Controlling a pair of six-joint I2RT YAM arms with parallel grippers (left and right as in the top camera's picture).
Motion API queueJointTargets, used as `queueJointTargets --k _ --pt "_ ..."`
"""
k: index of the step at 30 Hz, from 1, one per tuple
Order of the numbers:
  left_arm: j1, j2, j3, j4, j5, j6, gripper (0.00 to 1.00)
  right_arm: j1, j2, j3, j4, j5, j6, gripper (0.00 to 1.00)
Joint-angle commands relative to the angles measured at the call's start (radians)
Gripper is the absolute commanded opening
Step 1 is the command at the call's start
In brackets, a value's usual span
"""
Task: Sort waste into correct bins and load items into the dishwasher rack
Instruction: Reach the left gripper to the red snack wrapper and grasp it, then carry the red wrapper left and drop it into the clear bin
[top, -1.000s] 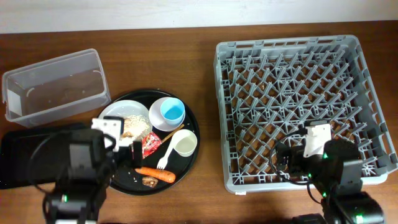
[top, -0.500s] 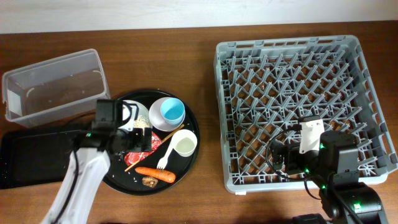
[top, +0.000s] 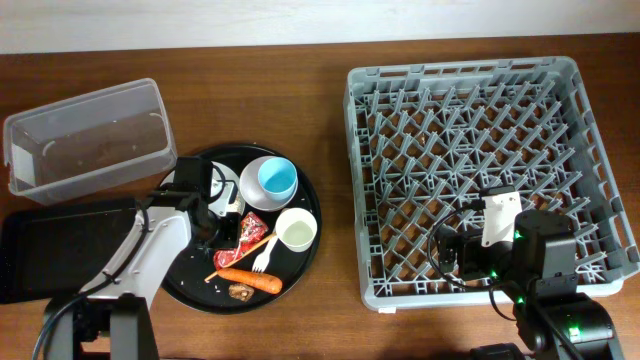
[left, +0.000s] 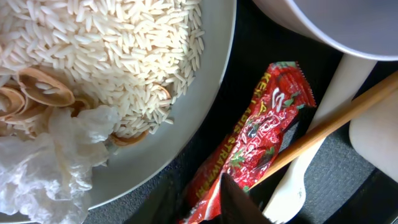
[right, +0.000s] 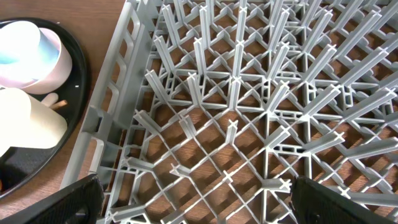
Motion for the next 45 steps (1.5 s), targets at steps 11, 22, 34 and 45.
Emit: queueJointTargets --k 11,22,34,45 --pt "0.005 -0.027 0.160 -0.115 -0.078 0.005 0.01 0.005 -0.003 0.023 0.003 0.002 0.008 0.99" --pt "0.179 -0.063 0.393 0.044 -0.211 0.003 0.01 0.005 -0.003 0.023 0.003 0.002 0.008 0.99" --pt "0.333 0.101 0.393 0.346 -0.275 0.005 0.36 0.005 -0.003 0.023 0.003 0.002 0.008 0.99" --pt "0.298 0.034 0.403 0.089 0.000 0.004 0.61 0.005 -0.003 0.023 0.003 0.002 0.008 0.99"
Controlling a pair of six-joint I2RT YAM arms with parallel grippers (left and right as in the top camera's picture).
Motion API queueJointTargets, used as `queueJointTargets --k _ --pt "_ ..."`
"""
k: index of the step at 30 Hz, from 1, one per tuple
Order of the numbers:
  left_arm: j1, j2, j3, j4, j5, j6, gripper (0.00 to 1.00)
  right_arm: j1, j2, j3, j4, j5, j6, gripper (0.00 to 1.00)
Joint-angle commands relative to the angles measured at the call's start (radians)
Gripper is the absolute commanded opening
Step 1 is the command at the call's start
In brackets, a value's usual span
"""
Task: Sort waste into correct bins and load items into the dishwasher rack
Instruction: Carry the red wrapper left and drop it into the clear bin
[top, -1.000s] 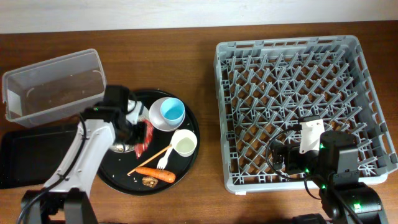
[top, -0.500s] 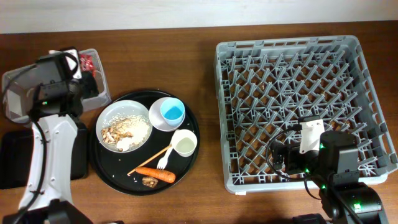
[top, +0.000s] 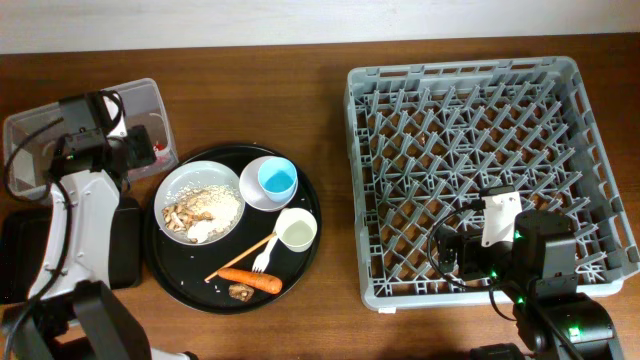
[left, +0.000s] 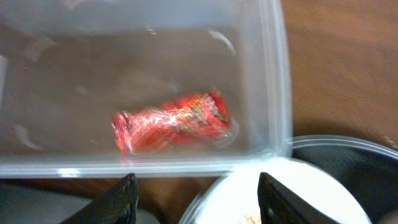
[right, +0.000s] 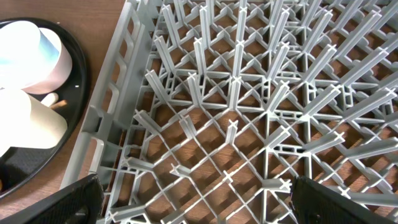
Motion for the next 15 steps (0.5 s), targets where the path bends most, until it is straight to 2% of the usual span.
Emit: queueJointTargets --k 1,2,4,9,15 --pt "-0.044 -0.039 0.016 -0.211 0.273 0.004 0.62 0.005 -0.003 0.023 0.003 0.002 0.008 0.99" --pt "-0.064 -0.039 0.010 -0.306 0.299 0.004 0.61 0.005 -0.003 0.023 0.003 0.002 0.008 0.99" --pt "-0.107 -0.037 -0.028 -0.380 0.298 0.005 0.61 0.005 -0.003 0.023 0.002 0.002 0.008 0.99" --pt "-0.158 -0.037 -0.132 -0.378 0.245 0.005 0.61 0.005 -0.003 0.023 0.000 0.002 0.008 0.99" --pt "-0.160 -0.037 -0.220 -0.362 0.211 0.005 0.59 0.005 -0.003 0.023 -0.001 0.002 0.008 0.99"
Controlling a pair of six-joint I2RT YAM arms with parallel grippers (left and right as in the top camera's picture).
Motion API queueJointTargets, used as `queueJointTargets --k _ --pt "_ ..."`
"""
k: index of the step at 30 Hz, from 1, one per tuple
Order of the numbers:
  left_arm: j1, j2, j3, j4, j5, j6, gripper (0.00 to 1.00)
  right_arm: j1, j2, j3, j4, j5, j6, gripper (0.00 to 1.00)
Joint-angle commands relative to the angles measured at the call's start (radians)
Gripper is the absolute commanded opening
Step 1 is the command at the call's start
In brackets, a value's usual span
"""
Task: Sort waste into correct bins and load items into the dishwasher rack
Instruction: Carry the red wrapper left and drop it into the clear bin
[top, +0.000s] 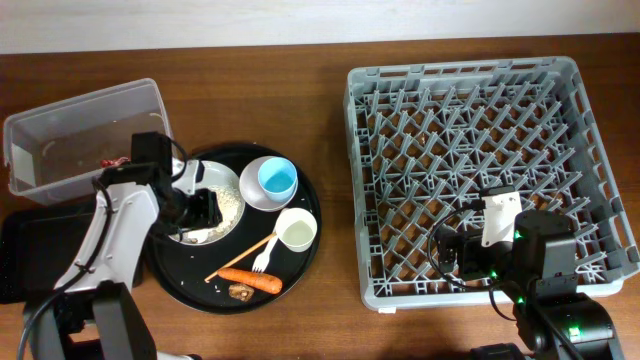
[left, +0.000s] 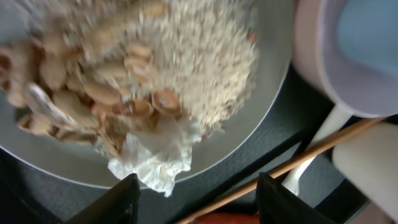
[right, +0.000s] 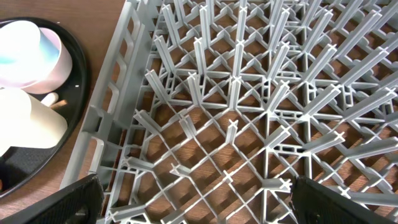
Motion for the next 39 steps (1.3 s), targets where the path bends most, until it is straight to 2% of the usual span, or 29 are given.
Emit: queueJointTargets --k 1,4,5,6,12,20,23,28,35,37,39 --pt "-0.002 -0.017 -0.047 0.014 -0.051 0.005 0.59 0.005 -0.003 0.022 0.000 0.002 0.008 0.99" --pt "-0.002 -0.017 -0.079 0.049 -0.070 0.005 0.56 0.005 -0.003 0.022 -0.004 0.002 0.008 0.99" --pt "-0.002 -0.017 -0.084 0.062 -0.070 0.005 0.45 0.005 -0.003 0.022 -0.004 0.002 0.008 0.99" --pt "-0.002 -0.017 -0.084 0.066 -0.070 0.005 0.41 0.005 -0.003 0.022 -0.004 0.002 0.008 0.99" --pt "-0.002 -0.017 -0.084 0.114 -0.070 0.005 0.34 0.005 -0.003 0.022 -0.003 0.002 0.008 0.99" --pt "-0.002 -0.016 -0.119 0.155 -0.070 0.005 0.32 0.005 -0.003 0.022 -0.004 0.002 0.008 0.99" --pt "-0.002 -0.015 -0.123 0.157 -0.070 0.005 0.17 0.005 -0.003 0.022 -0.004 0.002 0.008 0.99" --pt "-0.002 -0.015 -0.122 0.158 -0.070 0.005 0.02 0.005 -0.003 0.022 -0.003 0.002 0.008 0.99" --pt "-0.001 -0.049 -0.023 0.039 -0.071 0.005 0.00 0.005 -0.003 0.022 -0.003 0.002 0.008 0.99" --pt "0.000 -0.074 0.048 -0.037 -0.073 0.006 0.01 0.005 -0.003 0.022 -0.004 0.002 0.008 0.99" --pt "0.001 -0.095 0.110 -0.064 -0.138 0.005 0.01 0.005 -0.003 0.022 -0.003 0.002 0.007 0.99"
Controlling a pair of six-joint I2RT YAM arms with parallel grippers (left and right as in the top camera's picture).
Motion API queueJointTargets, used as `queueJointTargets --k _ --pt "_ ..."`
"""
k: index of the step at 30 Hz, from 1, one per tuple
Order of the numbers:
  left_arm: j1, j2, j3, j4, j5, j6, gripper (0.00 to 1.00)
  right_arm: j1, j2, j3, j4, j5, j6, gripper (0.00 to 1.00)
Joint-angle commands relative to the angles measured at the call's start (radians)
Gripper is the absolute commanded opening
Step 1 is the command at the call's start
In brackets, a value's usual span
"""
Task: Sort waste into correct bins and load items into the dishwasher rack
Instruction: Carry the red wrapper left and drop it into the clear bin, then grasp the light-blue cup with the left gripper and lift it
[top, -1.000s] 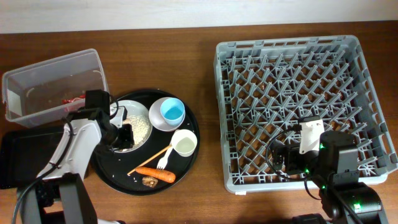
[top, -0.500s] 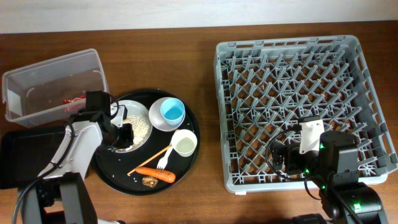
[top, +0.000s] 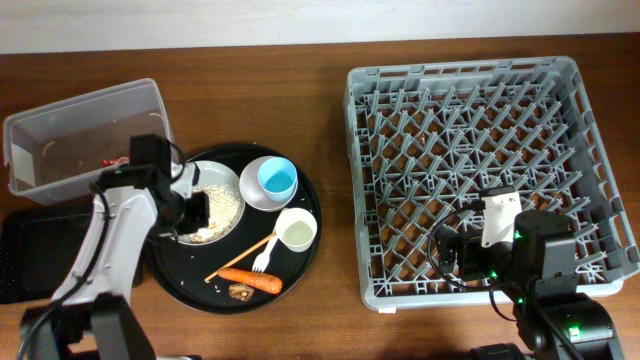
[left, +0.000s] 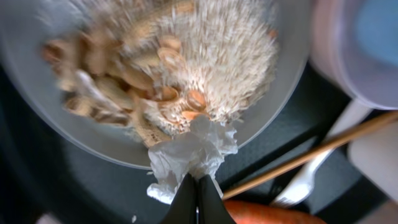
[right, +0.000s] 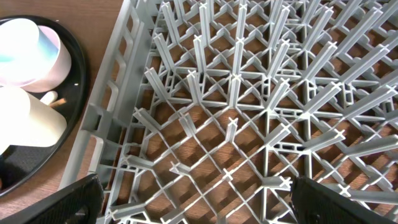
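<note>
My left gripper is shut on a crumpled white tissue at the near edge of the plate, which holds rice and nut shells. The plate sits on a round black tray with a pink bowl, blue inside, a white cup, a carrot, a white fork and a chopstick. A red wrapper lies in the clear bin. My right gripper hangs open over the front of the grey dishwasher rack.
A black bin lies at the far left, beside the tray. A brown scrap rests near the carrot. The rack fills the right half of the wooden table.
My left gripper was open above the plate of rice; now it is lower and shut on the white tissue at the plate's edge. The right arm has not moved.
My left gripper was first down at the red wrapper on the tray. Then it stood open over the clear bin with the wrapper lying inside. It was then open over the plate, and now pinches the tissue. The right gripper stayed open over the rack.
</note>
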Motion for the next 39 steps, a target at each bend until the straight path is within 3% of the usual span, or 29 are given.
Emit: queueJointTargets --k 1,12,18,24,25,26,27,29,35,39 --pt "0.001 -0.067 0.126 0.000 -0.128 0.005 0.01 0.005 -0.003 0.022 0.003 0.002 0.008 0.99" --pt "0.001 -0.066 0.134 0.467 -0.312 0.005 0.02 0.005 -0.003 0.022 0.003 0.002 0.008 0.99" --pt "0.003 -0.014 0.134 0.554 -0.414 0.005 0.01 0.005 -0.003 0.022 -0.005 0.002 0.008 0.99" --pt "0.056 0.096 0.134 0.583 -0.420 0.004 0.00 0.005 -0.003 0.022 -0.004 0.002 0.008 0.99" --pt "0.066 0.109 0.134 0.585 -0.419 0.004 0.02 0.005 -0.003 0.022 -0.004 0.002 0.008 0.99" --pt "0.071 0.115 0.134 0.584 -0.419 0.004 0.18 0.005 -0.003 0.022 -0.004 0.002 0.008 0.99" --pt "0.079 0.118 0.134 0.585 -0.419 0.004 0.40 0.005 -0.003 0.022 -0.004 0.002 0.008 0.99" --pt "0.081 0.116 0.136 0.603 -0.419 0.005 0.61 0.005 0.002 0.022 -0.004 0.002 0.008 0.99" --pt "0.080 0.085 0.150 0.603 -0.400 0.004 0.64 0.005 0.031 0.022 -0.005 0.002 0.008 0.99" --pt "0.059 0.040 0.150 0.532 -0.114 0.004 0.54 0.005 0.031 0.022 -0.005 0.002 0.008 0.99"
